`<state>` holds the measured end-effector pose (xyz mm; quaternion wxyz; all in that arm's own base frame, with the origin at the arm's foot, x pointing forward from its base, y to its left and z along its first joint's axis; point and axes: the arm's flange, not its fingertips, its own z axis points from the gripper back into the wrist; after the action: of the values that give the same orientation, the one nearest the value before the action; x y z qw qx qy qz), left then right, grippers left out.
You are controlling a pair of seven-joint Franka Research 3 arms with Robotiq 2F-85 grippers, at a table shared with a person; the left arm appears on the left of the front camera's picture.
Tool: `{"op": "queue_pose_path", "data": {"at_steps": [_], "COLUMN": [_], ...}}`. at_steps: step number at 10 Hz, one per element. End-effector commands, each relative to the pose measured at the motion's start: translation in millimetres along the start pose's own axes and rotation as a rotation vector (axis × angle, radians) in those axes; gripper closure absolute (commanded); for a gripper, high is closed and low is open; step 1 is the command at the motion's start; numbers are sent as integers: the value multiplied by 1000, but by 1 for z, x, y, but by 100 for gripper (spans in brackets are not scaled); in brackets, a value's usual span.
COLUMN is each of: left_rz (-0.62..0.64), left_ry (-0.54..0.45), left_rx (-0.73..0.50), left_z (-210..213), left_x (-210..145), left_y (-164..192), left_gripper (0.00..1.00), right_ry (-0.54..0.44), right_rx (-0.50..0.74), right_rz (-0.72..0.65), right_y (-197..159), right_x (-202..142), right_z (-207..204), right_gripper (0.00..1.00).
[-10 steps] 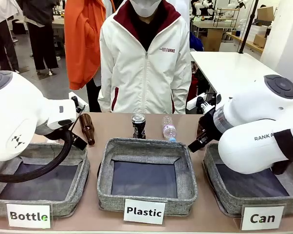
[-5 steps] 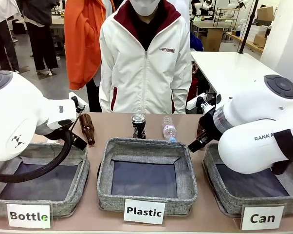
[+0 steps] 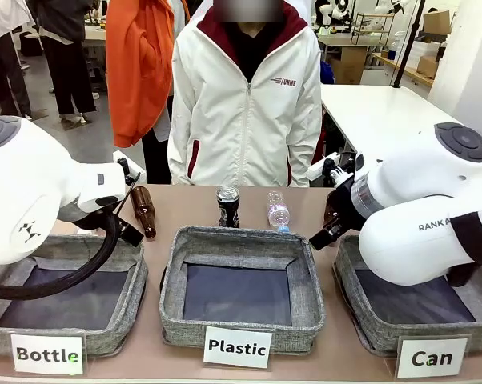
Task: Sort the can waste into the basket.
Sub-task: Pick up the can waste from the table and place it in the right Fabric basket.
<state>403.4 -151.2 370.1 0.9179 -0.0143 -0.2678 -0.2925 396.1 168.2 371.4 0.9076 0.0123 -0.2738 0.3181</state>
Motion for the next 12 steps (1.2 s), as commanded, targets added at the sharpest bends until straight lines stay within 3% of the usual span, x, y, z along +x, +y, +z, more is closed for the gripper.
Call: {"op": "queue_pose_path", "data": {"at_steps": [1, 3, 4, 5, 6, 7, 8, 10, 12], "left_rz": [0, 0, -36, 24, 64, 120, 149, 368, 642], "left_ry": [0, 0, 8, -16, -33, -55, -99, -283, -474], "left_rx": [0, 0, -295, -559, -729, -809, -913, -915, -909], "left_z": [0, 0, 38, 81, 117, 142, 161, 181, 176], "left_x": [0, 0, 6, 12, 10, -6, -32, -102, -183], "left_y": [0, 0, -4, -7, 1, 15, 45, 110, 167], "left_gripper": [0, 0, 0, 0, 0, 0, 0, 0, 0], "right_ry": [-1, 0, 2, -52, -71, -97, -186, -349, -532], "right_rx": [0, 0, 108, 153, 377, 599, 735, 885, 956], "right_rz": [-1, 0, -32, -204, -295, -381, -480, -669, -896], "right_y": [0, 0, 1, 3, -4, -21, -49, -104, -154], "right_x": [0, 0, 9, 17, 13, -5, -34, -107, -186], "right_z": [0, 0, 43, 87, 131, 164, 186, 199, 191], "right_gripper": [0, 0, 0, 0, 0, 0, 0, 0, 0]}}
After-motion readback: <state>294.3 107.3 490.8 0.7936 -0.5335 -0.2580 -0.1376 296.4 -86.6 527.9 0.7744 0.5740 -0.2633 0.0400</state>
